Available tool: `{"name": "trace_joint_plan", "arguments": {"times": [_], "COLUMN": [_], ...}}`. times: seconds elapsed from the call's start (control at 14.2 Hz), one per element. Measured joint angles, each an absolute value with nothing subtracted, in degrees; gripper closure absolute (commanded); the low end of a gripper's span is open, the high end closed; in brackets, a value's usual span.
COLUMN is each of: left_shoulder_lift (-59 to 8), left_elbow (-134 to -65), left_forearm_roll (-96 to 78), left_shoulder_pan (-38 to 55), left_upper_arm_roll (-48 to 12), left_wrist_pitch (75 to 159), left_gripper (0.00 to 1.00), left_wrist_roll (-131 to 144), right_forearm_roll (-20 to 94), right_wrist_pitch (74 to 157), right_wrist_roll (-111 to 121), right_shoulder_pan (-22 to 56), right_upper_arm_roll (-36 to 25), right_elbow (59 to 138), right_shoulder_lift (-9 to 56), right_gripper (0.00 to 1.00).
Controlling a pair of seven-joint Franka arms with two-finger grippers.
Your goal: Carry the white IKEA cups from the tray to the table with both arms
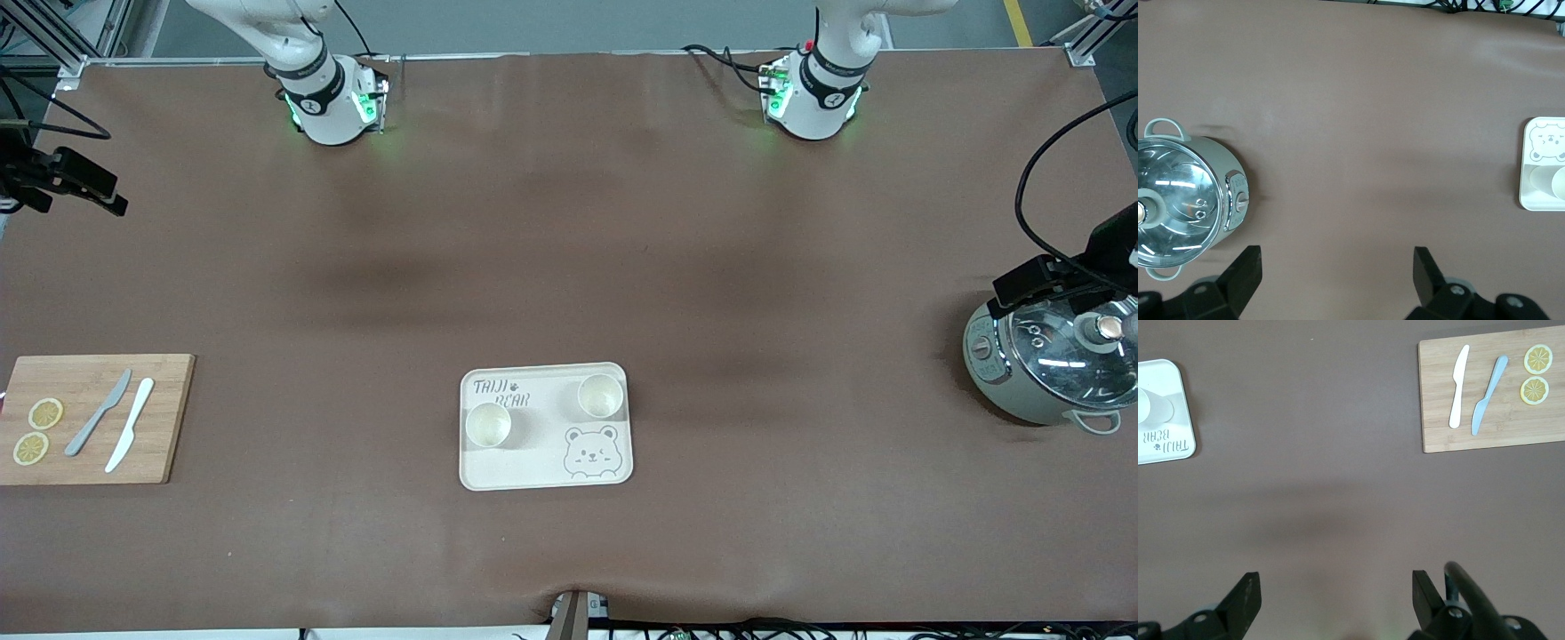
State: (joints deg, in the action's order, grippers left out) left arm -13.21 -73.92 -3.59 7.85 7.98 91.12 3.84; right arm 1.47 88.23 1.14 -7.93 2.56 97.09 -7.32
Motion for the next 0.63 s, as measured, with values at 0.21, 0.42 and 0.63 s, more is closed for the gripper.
{"name": "trace_joint_plan", "arguments": {"times": [0.21, 0.42, 0.63], "left_shoulder_lift": [-13.21, -13.21, -13.21], "left_elbow": [-73.92, -73.92, -73.92], "left_forearm_roll": [-3.59, -3.59, -3.59], "left_shoulder_pan": [7.84, 7.84, 7.84], "left_upper_arm_roll": [8.03, 8.04, 8.04], "left_wrist_pitch": [91.12, 91.12, 91.18], "left_gripper": [0.00, 0.00, 0.00], "left_wrist_roll": [3.84, 3.84, 3.84], "right_forearm_roll": [1.47, 1.47, 1.47], "right_wrist_pitch": [88.24, 88.24, 88.85], "right_wrist_roll": [1.14, 1.14, 1.14], "right_shoulder_pan": [-7.93, -7.93, -7.93], "right_upper_arm_roll": [2.56, 2.56, 2.56], "right_elbow": [97.09, 97.11, 97.12], "right_shoulder_lift": [-7.32, -7.32, -7.19], "right_gripper": [0.00, 0.00, 0.00]}}
